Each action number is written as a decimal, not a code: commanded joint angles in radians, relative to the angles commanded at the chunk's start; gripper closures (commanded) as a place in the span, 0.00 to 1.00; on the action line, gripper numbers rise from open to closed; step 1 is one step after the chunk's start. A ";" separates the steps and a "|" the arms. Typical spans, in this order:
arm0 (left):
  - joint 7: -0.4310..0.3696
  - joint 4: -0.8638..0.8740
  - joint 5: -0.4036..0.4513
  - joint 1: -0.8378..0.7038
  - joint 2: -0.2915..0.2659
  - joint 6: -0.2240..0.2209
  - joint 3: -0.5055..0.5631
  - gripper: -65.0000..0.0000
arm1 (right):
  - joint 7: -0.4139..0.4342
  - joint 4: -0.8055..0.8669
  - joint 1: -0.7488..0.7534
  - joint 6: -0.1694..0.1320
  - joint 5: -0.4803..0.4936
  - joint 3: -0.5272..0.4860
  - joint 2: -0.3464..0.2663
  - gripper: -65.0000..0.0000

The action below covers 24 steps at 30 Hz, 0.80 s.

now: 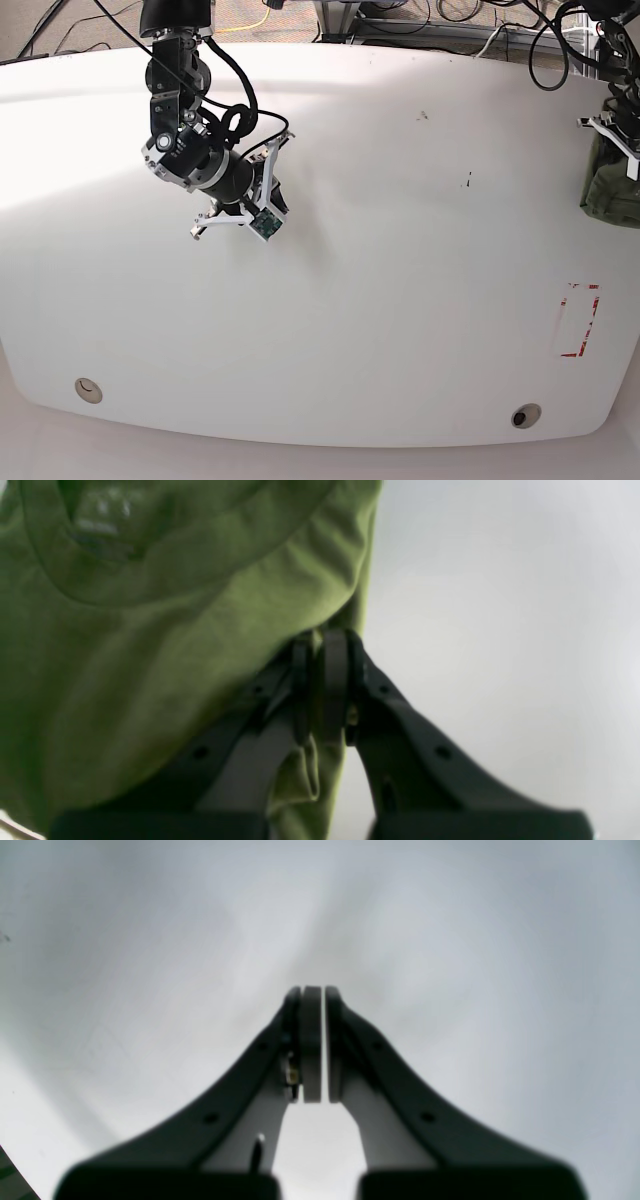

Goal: Layout the t-shirt on the table in an organized manner, then fold the t-shirt properly

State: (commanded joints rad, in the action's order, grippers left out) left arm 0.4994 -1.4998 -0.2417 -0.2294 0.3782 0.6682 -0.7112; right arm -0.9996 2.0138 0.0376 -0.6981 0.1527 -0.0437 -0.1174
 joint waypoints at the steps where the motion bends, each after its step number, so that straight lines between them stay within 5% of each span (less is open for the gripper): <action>1: 0.000 -0.035 0.005 0.017 -0.028 0.000 -0.002 0.96 | 0.003 0.000 -0.003 0.000 0.002 0.000 -0.009 0.99; 8: -0.008 -0.198 0.132 0.098 -0.176 0.005 0.032 0.96 | 0.201 -0.029 0.002 0.000 -0.008 0.015 -0.020 0.99; 14: -0.166 -0.293 0.218 0.072 -0.299 0.003 0.123 0.96 | 0.470 -0.057 0.068 0.000 -0.117 0.044 -0.040 0.99; 19: -0.319 -0.296 0.227 0.020 -0.330 0.000 0.196 0.96 | 0.618 -0.074 0.107 0.000 -0.201 0.048 -0.040 0.99; 24: -0.399 -0.328 0.229 -0.057 -0.334 0.000 0.261 0.96 | 0.721 -0.060 0.193 0.064 -0.196 0.114 -0.049 0.99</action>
State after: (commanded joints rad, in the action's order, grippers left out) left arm 0.1005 -1.8282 -0.0130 -0.2862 0.0437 0.6682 -0.4503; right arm -0.2785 1.9540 0.2309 -0.6345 -0.0437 0.0698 -0.1665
